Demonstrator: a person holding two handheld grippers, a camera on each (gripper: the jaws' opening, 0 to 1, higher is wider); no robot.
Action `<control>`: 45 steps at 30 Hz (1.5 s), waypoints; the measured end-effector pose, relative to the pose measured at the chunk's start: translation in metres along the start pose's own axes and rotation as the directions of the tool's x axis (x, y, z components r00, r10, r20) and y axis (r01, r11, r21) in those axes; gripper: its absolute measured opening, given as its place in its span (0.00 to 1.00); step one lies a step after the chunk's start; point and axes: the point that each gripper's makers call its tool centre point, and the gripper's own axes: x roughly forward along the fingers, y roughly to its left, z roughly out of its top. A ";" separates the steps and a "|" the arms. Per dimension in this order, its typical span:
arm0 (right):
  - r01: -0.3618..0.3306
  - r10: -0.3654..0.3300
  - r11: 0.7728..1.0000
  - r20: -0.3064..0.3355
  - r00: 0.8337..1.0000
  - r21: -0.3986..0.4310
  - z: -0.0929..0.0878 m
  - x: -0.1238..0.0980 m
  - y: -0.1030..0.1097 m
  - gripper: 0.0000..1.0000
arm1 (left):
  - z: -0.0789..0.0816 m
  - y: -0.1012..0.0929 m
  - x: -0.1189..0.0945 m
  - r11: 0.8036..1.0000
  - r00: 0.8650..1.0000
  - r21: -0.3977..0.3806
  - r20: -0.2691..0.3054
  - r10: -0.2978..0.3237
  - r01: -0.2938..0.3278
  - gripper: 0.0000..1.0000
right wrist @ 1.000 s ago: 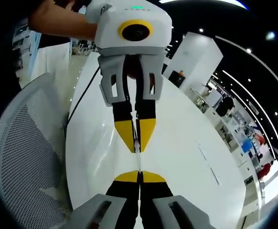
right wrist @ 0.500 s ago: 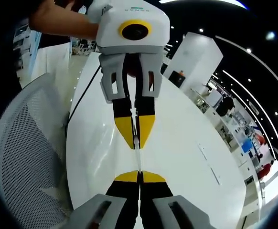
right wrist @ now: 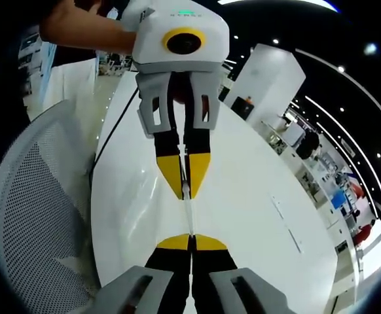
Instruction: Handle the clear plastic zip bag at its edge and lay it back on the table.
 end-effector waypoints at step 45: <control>0.007 -0.007 1.000 -0.010 1.000 0.004 -0.006 -0.003 -0.002 0.00 | -0.008 0.001 -0.009 1.000 1.000 -0.014 -0.003 0.010 -0.011 0.00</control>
